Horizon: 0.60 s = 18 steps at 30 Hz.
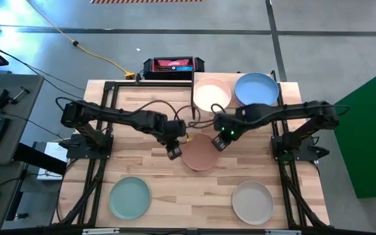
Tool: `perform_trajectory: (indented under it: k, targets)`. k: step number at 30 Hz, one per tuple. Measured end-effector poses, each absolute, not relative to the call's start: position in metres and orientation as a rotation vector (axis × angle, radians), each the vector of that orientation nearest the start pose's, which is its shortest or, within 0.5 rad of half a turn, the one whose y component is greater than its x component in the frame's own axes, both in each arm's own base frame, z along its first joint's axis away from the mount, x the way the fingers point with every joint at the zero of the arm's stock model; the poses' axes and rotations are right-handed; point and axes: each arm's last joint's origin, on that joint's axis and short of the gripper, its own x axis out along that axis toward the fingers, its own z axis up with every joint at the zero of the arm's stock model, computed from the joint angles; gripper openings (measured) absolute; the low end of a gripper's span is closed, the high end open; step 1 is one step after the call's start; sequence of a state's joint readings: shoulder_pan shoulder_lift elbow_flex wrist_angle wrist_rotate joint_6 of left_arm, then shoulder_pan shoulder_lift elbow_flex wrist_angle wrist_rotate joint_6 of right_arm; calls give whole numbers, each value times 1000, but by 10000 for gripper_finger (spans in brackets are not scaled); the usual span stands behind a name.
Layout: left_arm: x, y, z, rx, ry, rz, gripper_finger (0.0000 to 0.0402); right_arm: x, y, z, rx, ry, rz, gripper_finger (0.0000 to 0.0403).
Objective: Place and stack plates onto a shelf
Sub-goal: Stack the brown plate on top of the light orange plate on the shelf
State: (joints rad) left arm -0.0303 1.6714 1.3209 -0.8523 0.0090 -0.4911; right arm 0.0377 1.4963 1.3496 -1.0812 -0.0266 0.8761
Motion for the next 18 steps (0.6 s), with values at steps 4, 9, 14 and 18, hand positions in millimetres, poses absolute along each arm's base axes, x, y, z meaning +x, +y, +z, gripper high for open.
perform_trajectory:
  k: [4, 9, 14, 18]
  targets:
    - [319, -19, 244, -291, 1309, 307, 103, 284, 21, 277, 789, 1155, -531, 85]
    - [305, -22, 243, -172, 1435, 336, 103, 281, 27, 251, 858, 1150, -603, 85]
    - [294, -24, 243, -62, 1513, 381, 103, 280, 33, 236, 898, 1126, -598, 85]
    - [291, -26, 243, -32, 1540, 390, 103, 280, 31, 218, 956, 1072, -622, 85]
